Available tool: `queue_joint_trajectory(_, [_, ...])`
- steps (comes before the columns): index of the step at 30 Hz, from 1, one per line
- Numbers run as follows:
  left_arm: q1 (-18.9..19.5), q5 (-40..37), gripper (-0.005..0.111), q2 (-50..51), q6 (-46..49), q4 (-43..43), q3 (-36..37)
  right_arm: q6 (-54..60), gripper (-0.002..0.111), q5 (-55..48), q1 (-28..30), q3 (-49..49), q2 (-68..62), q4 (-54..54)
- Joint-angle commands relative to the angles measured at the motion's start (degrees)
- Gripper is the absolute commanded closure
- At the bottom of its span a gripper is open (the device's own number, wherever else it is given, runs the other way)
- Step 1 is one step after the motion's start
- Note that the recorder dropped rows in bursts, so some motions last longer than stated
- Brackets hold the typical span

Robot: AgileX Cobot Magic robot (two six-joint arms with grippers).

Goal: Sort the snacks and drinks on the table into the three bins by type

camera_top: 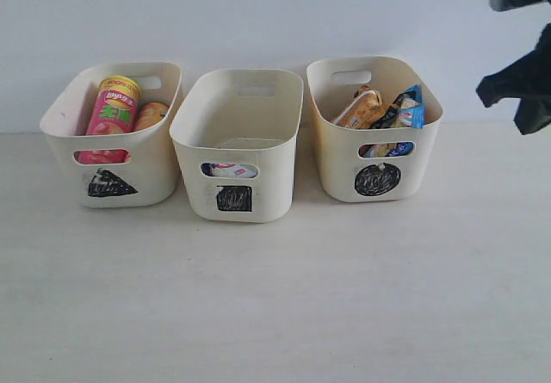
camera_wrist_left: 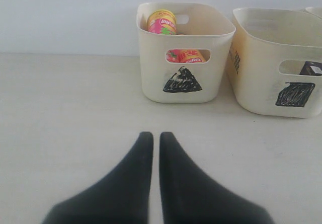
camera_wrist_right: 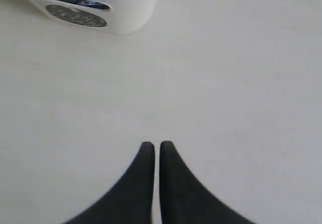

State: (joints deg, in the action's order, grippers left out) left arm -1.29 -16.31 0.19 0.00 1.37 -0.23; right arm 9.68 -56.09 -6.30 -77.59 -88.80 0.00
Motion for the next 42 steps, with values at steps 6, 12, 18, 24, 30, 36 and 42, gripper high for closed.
queue_joint_trajectory(6, [0.06,0.38,0.102,-0.19,-0.30,0.58,0.23,-0.79,0.108,8.01,7.48,14.93,13.69,0.00])
queue_joint_trajectory(12, [0.06,0.38,0.102,-0.19,-0.30,0.58,0.23,-1.78,0.108,15.17,7.45,25.19,27.56,3.05])
queue_joint_trajectory(18, [0.06,0.38,0.102,-0.19,-0.30,0.58,0.23,-2.28,0.108,24.02,7.45,34.70,41.91,6.16])
queue_joint_trajectory(24, [0.06,0.38,0.102,-0.19,-0.30,0.58,0.23,-2.28,0.108,24.92,7.45,40.45,54.49,5.75])
queue_joint_trajectory(30, [0.06,0.38,0.102,-0.19,-0.30,0.58,0.23,-2.79,0.108,23.71,7.45,42.27,61.45,6.16])
queue_joint_trajectory(36, [0.06,0.38,0.102,-0.19,-0.30,0.58,0.23,-0.22,0.108,24.57,7.45,42.27,64.27,5.08])
queue_joint_trajectory(42, [0.06,0.38,0.102,-0.19,-0.30,0.58,0.23,3.00,0.108,24.42,7.45,42.38,64.16,5.08])
